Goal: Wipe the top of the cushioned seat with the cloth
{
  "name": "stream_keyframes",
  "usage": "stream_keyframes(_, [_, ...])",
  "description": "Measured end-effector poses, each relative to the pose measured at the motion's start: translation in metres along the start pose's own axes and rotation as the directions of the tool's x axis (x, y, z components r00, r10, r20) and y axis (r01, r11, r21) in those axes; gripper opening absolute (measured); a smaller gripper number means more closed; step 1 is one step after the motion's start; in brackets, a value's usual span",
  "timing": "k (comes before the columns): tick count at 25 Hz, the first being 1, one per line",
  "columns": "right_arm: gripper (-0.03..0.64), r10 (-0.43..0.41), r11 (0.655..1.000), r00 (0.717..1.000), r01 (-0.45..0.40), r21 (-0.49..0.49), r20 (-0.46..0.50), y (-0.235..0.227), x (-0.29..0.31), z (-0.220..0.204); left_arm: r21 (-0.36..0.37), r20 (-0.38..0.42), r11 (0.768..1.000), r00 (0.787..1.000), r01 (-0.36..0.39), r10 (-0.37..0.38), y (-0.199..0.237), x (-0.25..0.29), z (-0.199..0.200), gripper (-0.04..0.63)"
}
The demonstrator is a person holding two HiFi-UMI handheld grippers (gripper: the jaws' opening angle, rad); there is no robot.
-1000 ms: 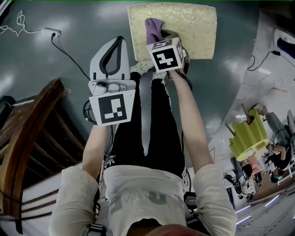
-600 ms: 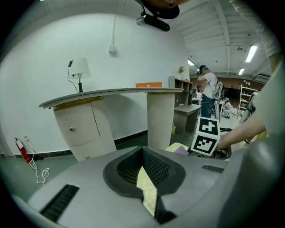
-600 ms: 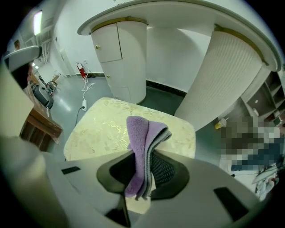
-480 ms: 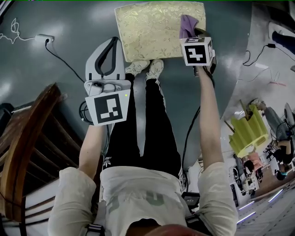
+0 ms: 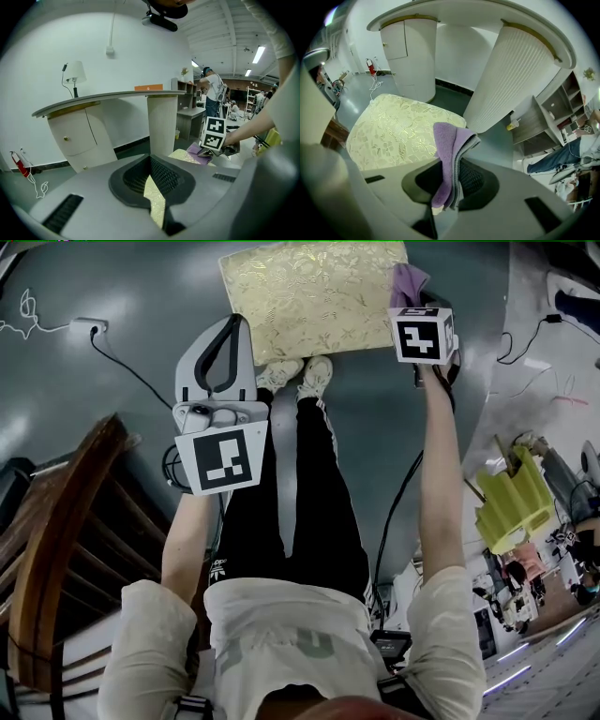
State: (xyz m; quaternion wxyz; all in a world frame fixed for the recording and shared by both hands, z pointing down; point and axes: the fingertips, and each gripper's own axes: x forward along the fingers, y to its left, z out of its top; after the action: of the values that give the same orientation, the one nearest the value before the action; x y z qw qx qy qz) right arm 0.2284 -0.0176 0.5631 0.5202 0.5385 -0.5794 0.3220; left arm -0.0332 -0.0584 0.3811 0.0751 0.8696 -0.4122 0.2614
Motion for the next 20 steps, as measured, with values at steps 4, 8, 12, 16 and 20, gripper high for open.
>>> stream_keyframes(4, [0.089,-0.007,1.000,1.000,0.007,0.020,-0.001,-0.007,0.001,-0.003,0.012,-0.001,1.000,1.000,0.006,-0.006,-0.004,0.002,0.002,0.006])
stream_keyframes(8, [0.089,-0.036,0.999,0.999,0.037,0.019,-0.020,-0.021,0.006,-0.010,0.013,-0.007,1.000,1.000,0.005,-0.005,-0.004,0.004,0.001,0.006])
stream_keyframes(12, [0.089,-0.061,0.998,0.997,0.061,0.001,-0.040,-0.031,0.014,-0.019,0.014,-0.013,1.000,1.000,0.000,0.000,-0.004,0.004,-0.004,0.006])
stream_keyframes(16, [0.089,-0.074,0.996,0.996,0.072,-0.048,-0.044,-0.031,0.016,-0.018,0.007,-0.015,1.000,1.000,0.003,-0.003,-0.007,0.003,-0.006,0.006])
stream_keyframes(20, [0.089,-0.059,0.998,0.998,0.057,-0.040,-0.033,-0.029,0.013,-0.016,0.019,-0.020,1.000,1.000,0.013,-0.013,-0.011,0.002,-0.006,0.006])
